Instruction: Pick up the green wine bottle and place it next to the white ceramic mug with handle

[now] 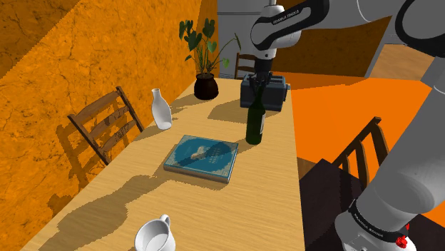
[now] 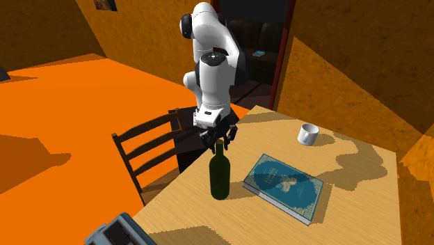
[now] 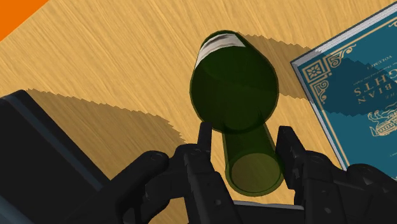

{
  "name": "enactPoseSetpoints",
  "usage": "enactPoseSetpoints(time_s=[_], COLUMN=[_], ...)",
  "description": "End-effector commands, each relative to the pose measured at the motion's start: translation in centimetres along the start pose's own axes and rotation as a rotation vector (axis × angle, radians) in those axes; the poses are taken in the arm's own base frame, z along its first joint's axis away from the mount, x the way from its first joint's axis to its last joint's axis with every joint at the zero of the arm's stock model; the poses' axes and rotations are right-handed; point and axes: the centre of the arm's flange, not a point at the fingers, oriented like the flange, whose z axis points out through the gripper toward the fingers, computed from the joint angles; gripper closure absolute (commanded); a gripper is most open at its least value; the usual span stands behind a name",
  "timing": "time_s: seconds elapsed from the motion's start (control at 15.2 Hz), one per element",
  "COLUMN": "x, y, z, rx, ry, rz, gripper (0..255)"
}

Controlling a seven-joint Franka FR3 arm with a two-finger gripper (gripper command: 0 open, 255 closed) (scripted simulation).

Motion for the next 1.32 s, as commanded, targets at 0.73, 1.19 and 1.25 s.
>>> enactPoseSetpoints(time_s=[0.73,1.19,1.25], x=[0.2,0.3,0.3], y=[-0.3,-0.5,-0.5], z=[-6.3,-10.0,-10.5], rx=[0.000,0.000,0.000], ry=[-0.001,-0.001,-0.001], rz=[0.000,0.000,0.000], gripper=[255,255,255])
